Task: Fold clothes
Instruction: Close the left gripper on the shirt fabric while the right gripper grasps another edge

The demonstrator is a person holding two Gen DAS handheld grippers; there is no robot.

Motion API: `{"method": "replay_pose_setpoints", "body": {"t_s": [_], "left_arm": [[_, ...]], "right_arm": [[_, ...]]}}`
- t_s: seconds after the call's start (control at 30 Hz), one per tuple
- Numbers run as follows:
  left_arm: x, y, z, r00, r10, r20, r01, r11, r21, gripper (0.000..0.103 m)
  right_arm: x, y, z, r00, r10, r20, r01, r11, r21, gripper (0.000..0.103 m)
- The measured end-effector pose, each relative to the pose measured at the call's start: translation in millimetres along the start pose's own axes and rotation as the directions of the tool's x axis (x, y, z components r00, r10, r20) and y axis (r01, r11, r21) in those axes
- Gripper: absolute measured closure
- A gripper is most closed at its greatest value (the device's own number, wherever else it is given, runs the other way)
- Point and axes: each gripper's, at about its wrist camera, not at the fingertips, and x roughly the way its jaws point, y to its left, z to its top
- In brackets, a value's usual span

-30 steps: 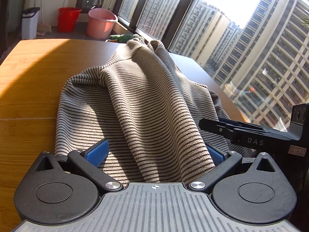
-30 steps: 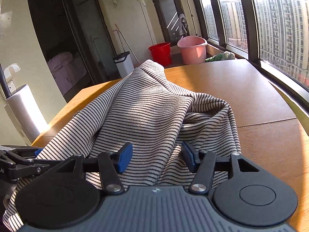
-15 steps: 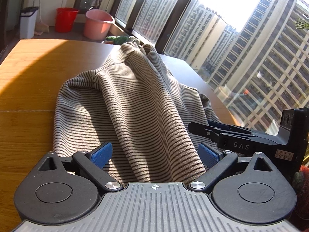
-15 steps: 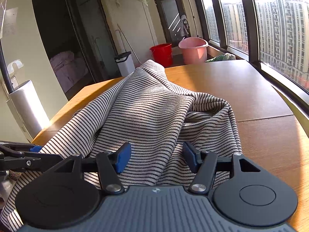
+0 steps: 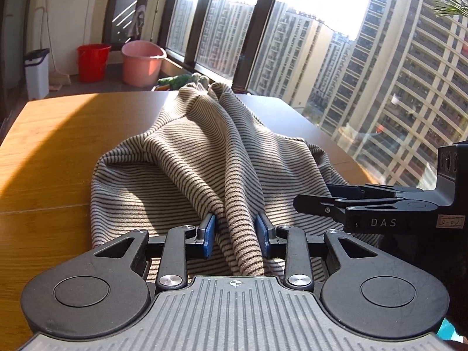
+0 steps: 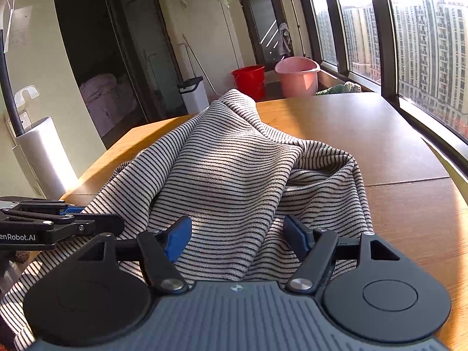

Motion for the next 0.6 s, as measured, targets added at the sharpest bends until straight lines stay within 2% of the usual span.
{"method": "replay_pose_setpoints", "body": {"t_s": [0.13,0.27,0.33,0.47,0.53,0.6], "left_arm": [[-7,12,15,0.995,0.072,0.07,-0.072,0.997,-0.004,0.087],[-25,40,35,0.972,0.174,0.155,-0.165,0.984,-0.073,0.09],[-32,52,40,0.961,0.215,0.172,-0.2,0.975,-0.099,0.09],[-36,64,39,0.974,0.166,0.151,-0.145,0.979,-0.144,0.088],[-32,58,34,0.983,0.13,0.127,-0.114,0.985,-0.129,0.088],[-27,50,31,0.988,0.11,0.107,-0.099,0.989,-0.111,0.082]], "right_arm": [[0,0,0,1.0,-0.002,0.001,0.002,1.0,0.001,0.033],[-2,0,-1,1.0,-0.001,0.003,0.001,1.0,0.003,0.033],[-2,0,-1,1.0,-0.002,0.003,0.002,1.0,0.001,0.033],[-3,1,-1,1.0,-0.006,0.002,0.006,1.0,-0.004,0.033],[-2,3,0,1.0,-0.013,-0.001,0.013,1.0,-0.014,0.033],[-4,8,2,1.0,-0.028,-0.008,0.027,0.999,-0.033,0.036]]}}
